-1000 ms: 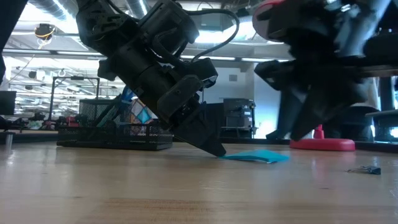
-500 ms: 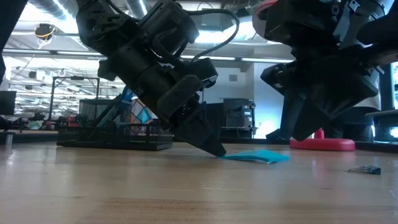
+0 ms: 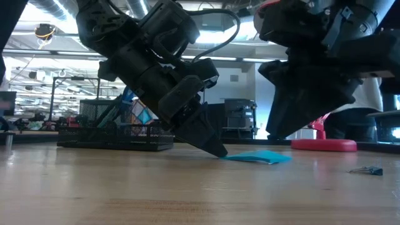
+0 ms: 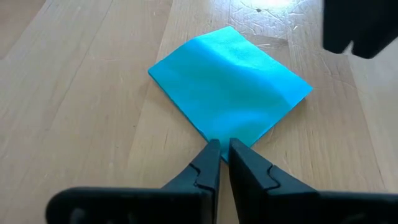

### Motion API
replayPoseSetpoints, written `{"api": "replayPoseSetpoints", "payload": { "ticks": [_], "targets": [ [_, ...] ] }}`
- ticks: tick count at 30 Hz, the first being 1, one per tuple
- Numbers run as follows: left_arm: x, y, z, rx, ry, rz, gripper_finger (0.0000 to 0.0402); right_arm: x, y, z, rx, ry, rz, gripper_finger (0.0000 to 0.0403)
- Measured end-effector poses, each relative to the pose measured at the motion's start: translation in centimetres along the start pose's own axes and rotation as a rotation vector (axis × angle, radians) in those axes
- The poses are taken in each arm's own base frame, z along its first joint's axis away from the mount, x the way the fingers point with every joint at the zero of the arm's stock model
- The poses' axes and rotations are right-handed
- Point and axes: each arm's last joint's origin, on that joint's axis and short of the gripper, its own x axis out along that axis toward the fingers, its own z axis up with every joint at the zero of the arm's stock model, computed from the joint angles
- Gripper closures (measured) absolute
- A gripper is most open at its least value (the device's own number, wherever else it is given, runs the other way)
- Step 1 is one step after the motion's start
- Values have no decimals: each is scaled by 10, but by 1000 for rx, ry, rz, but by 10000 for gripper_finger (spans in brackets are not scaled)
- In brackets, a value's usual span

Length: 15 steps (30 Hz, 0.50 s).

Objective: Pick and place office supplies into organizer
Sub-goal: Put the blue sticky notes into the black desk organizer

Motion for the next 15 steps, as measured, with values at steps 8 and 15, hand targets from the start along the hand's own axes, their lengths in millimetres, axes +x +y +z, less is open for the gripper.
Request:
{"api": "replayPoseSetpoints", "payload": {
  "ticks": [8,15],
  "targets": [
    [0,0,0,-1,-2,2,366,0,0,1,-73,-6,-17,258],
    [0,1,0,-1,-3,5,364,0,0,2,32,-17,-8,248]
  ]
}}
